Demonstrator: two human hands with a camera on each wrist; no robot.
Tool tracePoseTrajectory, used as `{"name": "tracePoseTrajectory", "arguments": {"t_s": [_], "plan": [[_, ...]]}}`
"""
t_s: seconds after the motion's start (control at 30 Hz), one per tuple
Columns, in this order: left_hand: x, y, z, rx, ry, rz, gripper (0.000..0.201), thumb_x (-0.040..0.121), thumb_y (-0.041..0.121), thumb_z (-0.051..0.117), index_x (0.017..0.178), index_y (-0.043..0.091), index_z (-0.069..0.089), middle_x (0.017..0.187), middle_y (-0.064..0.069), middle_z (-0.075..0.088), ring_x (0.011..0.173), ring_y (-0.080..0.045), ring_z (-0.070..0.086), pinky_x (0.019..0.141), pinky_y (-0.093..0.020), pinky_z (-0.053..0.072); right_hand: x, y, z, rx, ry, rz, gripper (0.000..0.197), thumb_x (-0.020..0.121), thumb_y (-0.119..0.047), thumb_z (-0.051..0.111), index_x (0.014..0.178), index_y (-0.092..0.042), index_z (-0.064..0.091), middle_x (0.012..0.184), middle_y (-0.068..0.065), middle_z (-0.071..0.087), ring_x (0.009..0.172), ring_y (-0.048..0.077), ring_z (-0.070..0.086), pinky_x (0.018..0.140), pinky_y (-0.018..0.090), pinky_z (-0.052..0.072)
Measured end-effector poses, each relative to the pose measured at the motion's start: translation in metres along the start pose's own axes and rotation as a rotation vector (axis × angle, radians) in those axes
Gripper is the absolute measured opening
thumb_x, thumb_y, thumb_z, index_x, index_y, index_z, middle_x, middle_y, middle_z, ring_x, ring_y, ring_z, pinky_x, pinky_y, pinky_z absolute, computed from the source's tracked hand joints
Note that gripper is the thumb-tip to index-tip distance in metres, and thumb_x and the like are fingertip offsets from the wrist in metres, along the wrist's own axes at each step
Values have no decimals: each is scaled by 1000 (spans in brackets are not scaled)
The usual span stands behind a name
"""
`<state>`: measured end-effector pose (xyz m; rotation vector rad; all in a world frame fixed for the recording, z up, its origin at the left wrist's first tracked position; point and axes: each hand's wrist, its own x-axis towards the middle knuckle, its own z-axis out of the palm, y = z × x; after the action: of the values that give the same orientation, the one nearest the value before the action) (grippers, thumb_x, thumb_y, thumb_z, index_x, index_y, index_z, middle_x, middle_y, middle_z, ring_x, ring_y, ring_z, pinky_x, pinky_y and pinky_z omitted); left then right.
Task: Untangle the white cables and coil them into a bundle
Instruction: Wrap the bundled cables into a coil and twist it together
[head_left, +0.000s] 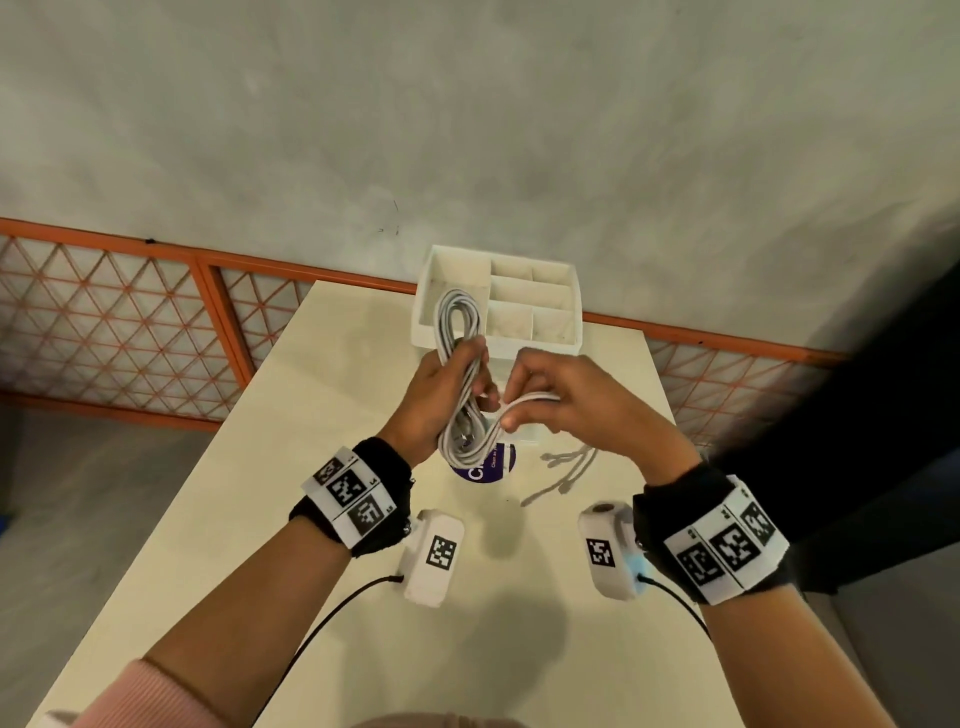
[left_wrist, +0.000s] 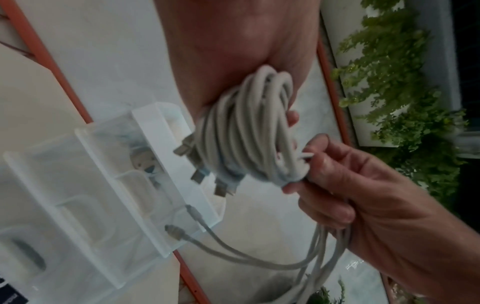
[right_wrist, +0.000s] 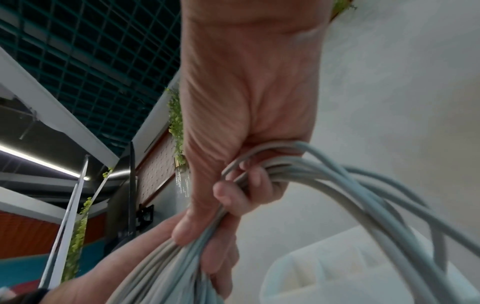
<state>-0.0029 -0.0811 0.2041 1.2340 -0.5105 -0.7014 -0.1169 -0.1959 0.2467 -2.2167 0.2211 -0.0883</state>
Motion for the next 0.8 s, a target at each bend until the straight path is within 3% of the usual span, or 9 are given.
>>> {"name": "tracePoseTrajectory", "arguments": {"t_s": [0.07,0.13,0.27,0.33,0.4,0.47,0.57,0.7,0.8], "plan": [[-1,1,2,-1,-18,-8,35,97,29,45,67,13,54,62,-4,61,63,-19,63,63,-30,53,0,-7,-2,-29,27,-1,28,76,-13,76,85,-15,49,67,-12,70,57,-3,58,53,11,42],[-3,3,3,-11,-58,-24,32,97,27,44,71,13,56,76,-9,69,73,-21,68,63,-30,54,0,-14,-3,-96,47,-18,40,73,-15,79,88,-15,42,70,-5,69,55,-1,57,53,14,44],[-7,3,2,76,-112,0,32,98,25,42,77,7,58,76,-13,68,59,-25,66,66,-38,55,4,-21,2,-227,124,-95,55,64,-17,85,87,-15,35,76,14,65,64,19,61,59,29,46],[-10,4,3,103,-144,10,33,99,23,41,83,3,61,69,-7,69,57,-24,66,66,-39,57,6,-20,4,-247,131,-123,57,63,-14,86,87,-14,35,75,13,61,65,23,61,51,22,44],[-12,5,3,123,-167,-1,36,99,19,39,76,8,65,60,-5,68,54,-20,66,59,-31,57,7,-18,7,-243,110,-140,55,64,-12,85,88,-11,35,72,8,59,61,20,62,49,14,41],[-15,5,2,192,-203,-16,43,99,20,38,67,13,67,56,-6,68,53,-19,67,56,-24,54,7,-17,9,-253,98,-169,54,64,-11,84,87,-10,35,72,4,56,61,19,60,49,18,43],[-16,0,0,320,-243,-23,52,99,26,36,60,7,64,53,-8,65,51,-20,63,59,-23,52,7,-16,13,-292,119,-235,57,62,-12,85,83,-15,32,77,2,47,63,21,52,52,27,43],[-18,-8,-2,343,-261,-54,54,99,30,38,53,8,53,45,-4,56,41,-18,52,52,-24,47,5,-11,15,-332,159,-279,63,58,-24,88,81,-17,30,76,-9,37,63,5,38,54,12,35],[-18,-12,-3,358,-276,-56,54,100,32,38,52,9,52,43,-3,54,41,-19,50,55,-28,47,6,-6,13,-348,176,-272,64,56,-32,89,81,-15,32,75,-12,33,64,4,34,57,13,34]]}}
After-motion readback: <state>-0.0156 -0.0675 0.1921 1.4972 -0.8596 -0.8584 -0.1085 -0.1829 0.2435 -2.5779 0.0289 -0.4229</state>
